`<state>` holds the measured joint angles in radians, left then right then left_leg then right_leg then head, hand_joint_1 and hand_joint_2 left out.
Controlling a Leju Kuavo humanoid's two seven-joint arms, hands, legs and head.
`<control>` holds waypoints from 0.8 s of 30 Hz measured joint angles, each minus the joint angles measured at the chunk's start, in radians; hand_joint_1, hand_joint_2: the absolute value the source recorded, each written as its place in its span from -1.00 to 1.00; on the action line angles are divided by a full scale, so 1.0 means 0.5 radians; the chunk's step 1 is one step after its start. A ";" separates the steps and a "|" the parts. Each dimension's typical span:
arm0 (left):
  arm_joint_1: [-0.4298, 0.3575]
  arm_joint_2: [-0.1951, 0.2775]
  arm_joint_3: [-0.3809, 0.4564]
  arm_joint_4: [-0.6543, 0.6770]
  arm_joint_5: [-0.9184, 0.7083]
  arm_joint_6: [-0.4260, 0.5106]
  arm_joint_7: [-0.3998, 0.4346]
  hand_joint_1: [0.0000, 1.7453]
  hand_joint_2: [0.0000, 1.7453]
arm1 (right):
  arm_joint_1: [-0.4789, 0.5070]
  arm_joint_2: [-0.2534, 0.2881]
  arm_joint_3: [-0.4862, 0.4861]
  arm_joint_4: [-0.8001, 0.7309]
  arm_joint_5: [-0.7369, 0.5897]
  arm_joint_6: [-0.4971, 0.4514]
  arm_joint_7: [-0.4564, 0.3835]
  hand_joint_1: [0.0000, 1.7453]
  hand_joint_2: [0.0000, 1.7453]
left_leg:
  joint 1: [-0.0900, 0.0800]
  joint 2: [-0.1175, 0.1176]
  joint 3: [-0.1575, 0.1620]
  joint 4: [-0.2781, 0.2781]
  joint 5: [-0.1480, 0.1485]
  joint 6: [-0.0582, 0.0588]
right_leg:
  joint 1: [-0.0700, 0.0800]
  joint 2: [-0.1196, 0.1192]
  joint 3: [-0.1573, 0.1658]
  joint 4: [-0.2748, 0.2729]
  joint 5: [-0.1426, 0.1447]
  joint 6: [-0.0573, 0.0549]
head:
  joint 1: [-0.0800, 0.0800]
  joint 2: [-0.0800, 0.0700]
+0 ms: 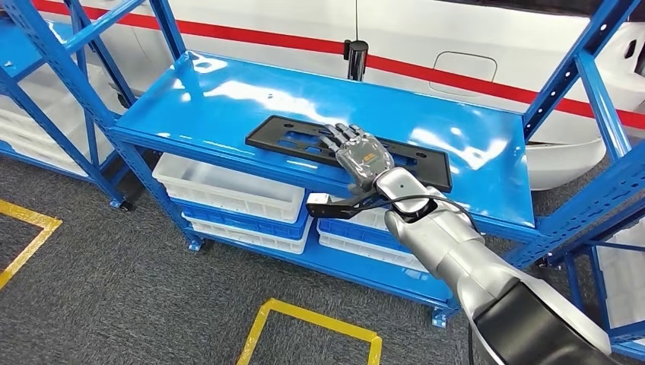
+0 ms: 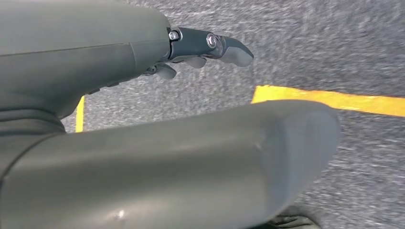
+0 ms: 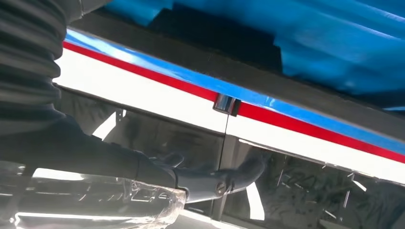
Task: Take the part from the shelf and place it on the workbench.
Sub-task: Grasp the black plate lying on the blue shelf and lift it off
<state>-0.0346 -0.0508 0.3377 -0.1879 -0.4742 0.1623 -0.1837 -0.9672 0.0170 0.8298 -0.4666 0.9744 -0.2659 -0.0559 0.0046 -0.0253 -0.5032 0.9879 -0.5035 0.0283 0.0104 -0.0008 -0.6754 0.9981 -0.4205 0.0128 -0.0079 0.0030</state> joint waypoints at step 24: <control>-0.016 0.015 0.084 -0.004 0.057 0.093 -0.422 -1.00 1.00 | 0.103 -0.061 -0.084 0.023 -0.007 -0.045 -0.079 1.00 1.00 | 0.012 0.034 -0.281 -0.001 0.279 0.026 | -0.028 0.023 0.033 0.497 -0.369 -0.004 | -0.013 0.000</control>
<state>-0.0424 -0.0432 0.3795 -0.1899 -0.4455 0.2091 -0.3946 -0.9155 -0.0134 0.7876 -0.4554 0.9707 -0.2883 -0.0953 0.0107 -0.0082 -0.6437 0.9874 -0.3639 0.0412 -0.0034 0.0109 -0.6590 1.2466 -0.6048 0.0110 -0.0142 0.0030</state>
